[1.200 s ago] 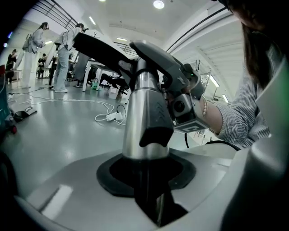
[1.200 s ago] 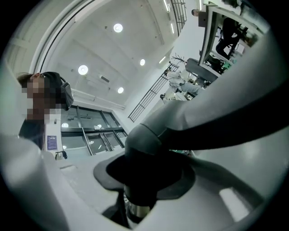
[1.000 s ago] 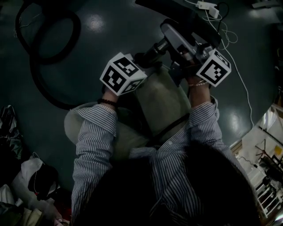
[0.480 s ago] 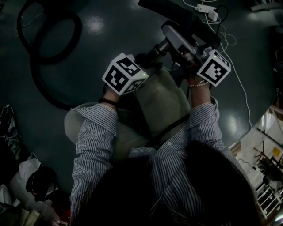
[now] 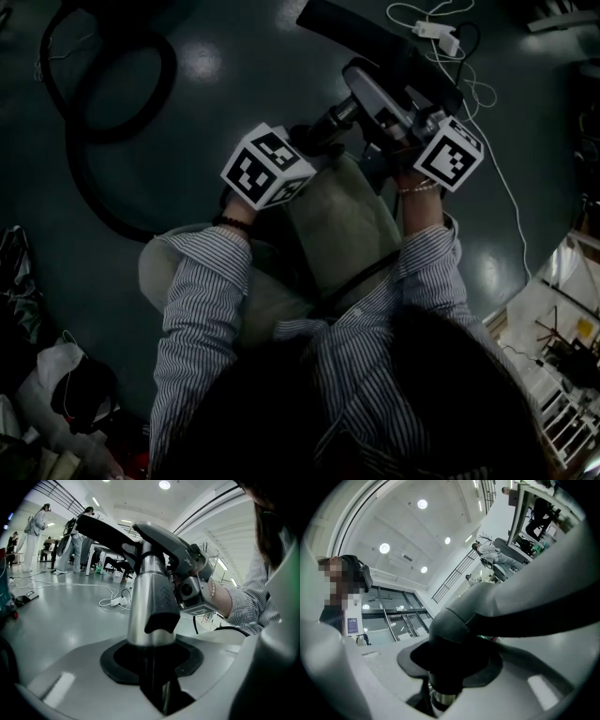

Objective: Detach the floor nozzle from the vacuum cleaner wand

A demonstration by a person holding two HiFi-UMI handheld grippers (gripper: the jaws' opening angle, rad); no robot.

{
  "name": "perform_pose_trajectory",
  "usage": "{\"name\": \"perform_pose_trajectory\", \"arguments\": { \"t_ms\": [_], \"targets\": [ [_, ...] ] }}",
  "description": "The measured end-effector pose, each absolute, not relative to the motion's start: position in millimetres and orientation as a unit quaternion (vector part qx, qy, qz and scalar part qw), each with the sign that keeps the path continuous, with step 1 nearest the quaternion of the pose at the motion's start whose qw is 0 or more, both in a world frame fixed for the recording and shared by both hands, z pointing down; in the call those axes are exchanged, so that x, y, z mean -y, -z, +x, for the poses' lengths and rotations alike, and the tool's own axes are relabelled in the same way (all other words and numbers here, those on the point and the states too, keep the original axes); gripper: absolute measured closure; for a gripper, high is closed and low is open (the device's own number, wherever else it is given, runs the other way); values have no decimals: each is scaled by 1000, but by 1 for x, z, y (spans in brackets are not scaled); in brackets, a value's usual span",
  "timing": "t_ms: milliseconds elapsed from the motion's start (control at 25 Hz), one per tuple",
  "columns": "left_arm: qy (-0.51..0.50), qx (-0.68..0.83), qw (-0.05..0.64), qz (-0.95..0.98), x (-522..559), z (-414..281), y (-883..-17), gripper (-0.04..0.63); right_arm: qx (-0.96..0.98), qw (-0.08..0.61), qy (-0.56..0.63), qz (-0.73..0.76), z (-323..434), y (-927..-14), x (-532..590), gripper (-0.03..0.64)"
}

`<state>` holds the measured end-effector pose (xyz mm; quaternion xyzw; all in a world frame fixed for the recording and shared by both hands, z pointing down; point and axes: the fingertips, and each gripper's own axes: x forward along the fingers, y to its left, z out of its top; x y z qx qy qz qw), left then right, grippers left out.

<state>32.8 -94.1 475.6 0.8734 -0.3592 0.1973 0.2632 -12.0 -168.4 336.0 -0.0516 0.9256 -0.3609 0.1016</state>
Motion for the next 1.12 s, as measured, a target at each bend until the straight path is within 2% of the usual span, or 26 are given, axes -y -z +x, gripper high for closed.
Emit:
{"name": "perform_pose_trajectory", "arguments": {
  "t_ms": [280,480,720,1120],
  "targets": [
    [-199,358,266,873,92,30,-477,459,-927,91,358,-56,-16,-339,166,472],
    [-201,356,267,873,96,31,-476,459,-927,54,360,-87,-15,-347,172,474],
    [-199,369,241,875,103,12,-459,457,-938,16,338,-70,-43,-330,169,476],
    [-140,423,253,859,62,-24,-404,457,-940,-41,336,-29,-96,-287,118,476]
  ]
}}
